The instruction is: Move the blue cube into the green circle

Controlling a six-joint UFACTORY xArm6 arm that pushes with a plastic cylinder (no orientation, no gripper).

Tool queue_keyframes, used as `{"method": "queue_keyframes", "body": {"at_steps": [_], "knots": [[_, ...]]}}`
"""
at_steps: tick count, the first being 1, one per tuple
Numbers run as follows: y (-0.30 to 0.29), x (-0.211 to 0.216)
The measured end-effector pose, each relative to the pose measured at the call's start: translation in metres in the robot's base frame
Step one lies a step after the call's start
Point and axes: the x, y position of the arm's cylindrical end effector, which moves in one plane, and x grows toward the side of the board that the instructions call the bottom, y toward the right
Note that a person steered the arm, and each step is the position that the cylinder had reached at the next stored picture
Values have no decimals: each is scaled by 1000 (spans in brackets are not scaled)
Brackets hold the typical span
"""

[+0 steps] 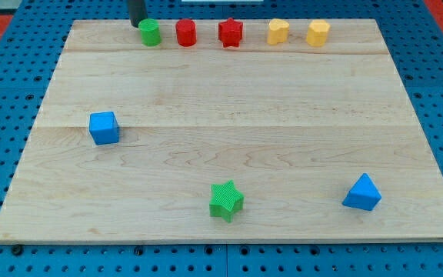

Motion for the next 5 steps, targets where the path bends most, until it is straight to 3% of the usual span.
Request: {"method": "queue_keyframes", "body": {"at_steps": [2,3,5], "knots": [[-32,5],[-38,67],[107,164]]}}
